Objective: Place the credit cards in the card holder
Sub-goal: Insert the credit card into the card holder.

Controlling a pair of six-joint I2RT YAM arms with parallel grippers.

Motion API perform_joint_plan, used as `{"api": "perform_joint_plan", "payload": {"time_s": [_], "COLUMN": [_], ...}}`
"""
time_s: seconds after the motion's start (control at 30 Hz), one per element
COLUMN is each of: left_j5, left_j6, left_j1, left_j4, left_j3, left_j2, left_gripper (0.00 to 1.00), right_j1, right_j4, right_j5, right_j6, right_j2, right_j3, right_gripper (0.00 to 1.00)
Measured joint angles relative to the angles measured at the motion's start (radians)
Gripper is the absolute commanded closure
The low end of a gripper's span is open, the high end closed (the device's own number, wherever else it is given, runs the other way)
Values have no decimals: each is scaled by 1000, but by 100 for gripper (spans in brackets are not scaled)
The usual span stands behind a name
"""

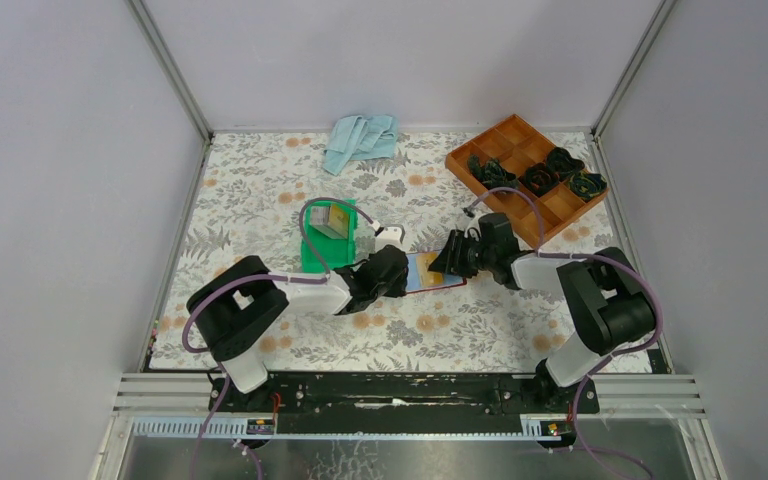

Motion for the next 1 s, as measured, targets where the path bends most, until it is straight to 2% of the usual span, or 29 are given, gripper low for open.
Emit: {"api": "perform_joint_plan", "payload": {"time_s": [0.47, 1.0], "left_j5": [3, 3], "left_j6": [0, 0], "left_j1": [0, 0], "left_j4": [1, 2], "left_j3": [0, 0], "left_j2": [0, 0], "left_gripper": [70, 70], "right_j1": [76, 132], "right_j4": [-72, -75], "right_j5": [105, 135], "right_j6": [-24, -23], "right_j2": [9, 49], "right_j3": [58, 101], "right_gripper": [57, 57]}}
